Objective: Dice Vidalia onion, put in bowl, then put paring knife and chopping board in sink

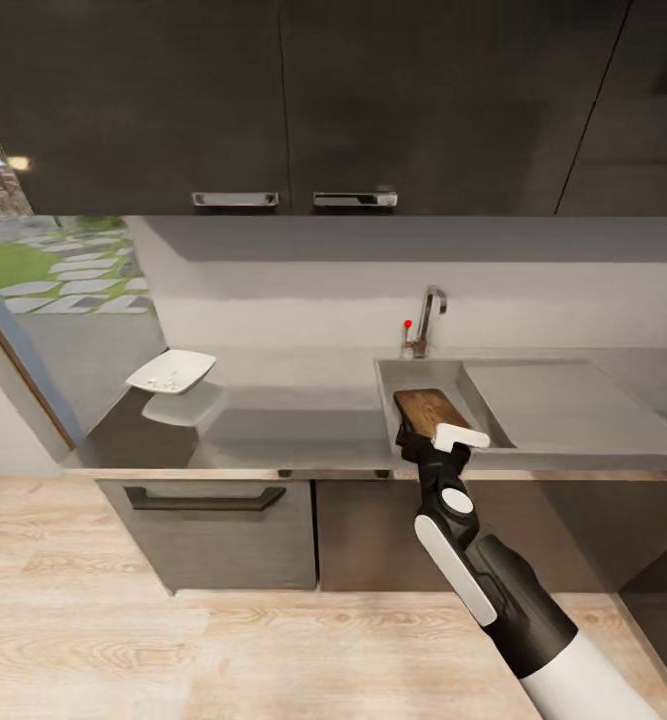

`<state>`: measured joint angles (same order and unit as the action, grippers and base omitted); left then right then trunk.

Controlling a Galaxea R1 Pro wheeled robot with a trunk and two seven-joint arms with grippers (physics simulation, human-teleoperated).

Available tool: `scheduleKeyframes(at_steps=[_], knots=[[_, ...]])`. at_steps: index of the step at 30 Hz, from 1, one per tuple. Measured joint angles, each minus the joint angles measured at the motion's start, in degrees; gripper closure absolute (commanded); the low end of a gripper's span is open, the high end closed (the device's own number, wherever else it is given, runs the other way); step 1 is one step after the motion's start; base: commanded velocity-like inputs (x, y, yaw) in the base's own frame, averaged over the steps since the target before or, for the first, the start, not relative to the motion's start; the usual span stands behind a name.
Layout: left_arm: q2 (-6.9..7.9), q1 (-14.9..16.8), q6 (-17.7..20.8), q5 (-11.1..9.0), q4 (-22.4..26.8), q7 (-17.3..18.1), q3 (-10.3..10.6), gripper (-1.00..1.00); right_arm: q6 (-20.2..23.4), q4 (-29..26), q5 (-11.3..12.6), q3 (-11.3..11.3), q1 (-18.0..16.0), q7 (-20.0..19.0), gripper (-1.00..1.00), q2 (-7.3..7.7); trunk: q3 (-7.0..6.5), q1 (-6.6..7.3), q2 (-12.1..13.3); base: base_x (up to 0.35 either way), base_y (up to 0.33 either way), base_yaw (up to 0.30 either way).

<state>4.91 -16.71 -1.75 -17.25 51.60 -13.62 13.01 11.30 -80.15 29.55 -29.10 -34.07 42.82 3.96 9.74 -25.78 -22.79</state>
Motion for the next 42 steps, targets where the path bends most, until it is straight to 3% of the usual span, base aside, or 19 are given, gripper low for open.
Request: scheduleKeyframes(at_steps=[4,5,12,16,19,21,24,25,29,31,34,36,37,40,42], knots=[[0.00,0.00,0.00,0.00,0.00,0.02,0.00,-1.00,-2.27,0.07,0.05,-0.06,2.23,-0.11,-1.00,0.69,0.00,0.01,0.00,-0.287,0.000,0.000],[0.01,0.00,0.00,0.01,-0.01,0.02,0.03,-1.00,-2.79,0.08,0.07,-0.98,2.77,-0.14,-1.00,1.22,0.00,0.01,-0.02,-0.089,0.000,0.000],[0.01,0.00,0.00,0.00,0.07,0.00,0.02,-1.00,-9.29,0.64,0.18,-9.84,4.57,0.06,-1.00,5.18,0.01,0.03,-0.01,-0.021,0.000,0.000],[0.04,0.00,0.00,0.00,0.08,-0.01,0.02,-1.00,-10.83,2.42,0.28,-15.29,4.90,0.06,-1.00,7.54,0.01,0.03,-0.01,-0.001,0.000,0.000],[0.08,0.00,0.00,0.00,0.16,-0.01,0.02,-1.00,-14.73,9.48,0.26,-18.92,5.06,-0.05,-1.00,8.03,0.01,0.03,-0.01,0.000,0.000,0.000],[0.09,0.00,0.00,0.00,0.14,-0.02,0.02,-1.00,-20.27,15.94,0.32,-23.59,5.10,0.00,-1.00,8.08,0.01,0.03,-0.01,0.000,0.000,0.000],[0.10,0.00,0.00,0.01,0.10,-0.01,0.02,-1.00,-23.89,21.56,0.68,-29.29,5.13,-0.07,-1.00,8.14,0.01,0.03,-0.01,0.000,0.000,0.000],[0.10,0.00,0.00,0.01,0.09,0.01,-0.01,-1.00,-25.04,26.09,2.04,-32.00,5.14,-0.18,-1.00,7.96,0.01,0.03,0.00,0.000,0.000,0.000],[0.10,0.00,0.00,0.00,0.04,0.02,0.00,-1.00,-29.61,35.62,6.35,-36.96,5.18,-3.23,-1.00,7.73,0.01,0.03,-0.01,0.000,0.000,0.000],[0.10,0.00,0.00,0.00,0.02,0.02,0.01,-1.00,-32.46,41.36,9.89,-38.74,5.19,-8.10,-1.00,7.69,0.01,0.03,-0.01,0.000,0.000,0.000],[0.10,0.00,0.00,0.00,0.00,0.01,0.01,-1.00,-34.38,51.10,16.19,-39.72,5.16,-18.97,-1.00,7.52,0.01,0.03,-0.01,0.000,0.000,0.000],[0.10,0.00,0.00,0.00,0.00,-0.02,0.01,-1.00,-35.04,61.61,23.35,-39.96,5.13,-33.79,-1.00,6.42,0.01,0.03,-0.01,0.000,0.000,0.000],[0.10,0.00,0.00,0.00,0.00,-0.02,0.02,-1.00,-35.07,66.04,25.36,-40.04,5.12,-38.76,-1.00,5.60,0.01,0.03,-0.01,0.000,0.000,0.000],[0.10,0.00,0.00,0.00,0.04,-0.04,0.01,-1.00,-35.09,73.33,26.91,-40.32,6.46,-45.64,-1.00,3.84,0.02,0.03,-0.02,0.000,0.000,0.000],[0.30,0.00,0.00,0.01,0.16,-0.06,-0.13,-1.00,-35.07,75.67,27.34,-40.42,10.24,-49.22,-1.00,3.24,0.02,0.03,-0.02,0.000,0.000,0.000]])
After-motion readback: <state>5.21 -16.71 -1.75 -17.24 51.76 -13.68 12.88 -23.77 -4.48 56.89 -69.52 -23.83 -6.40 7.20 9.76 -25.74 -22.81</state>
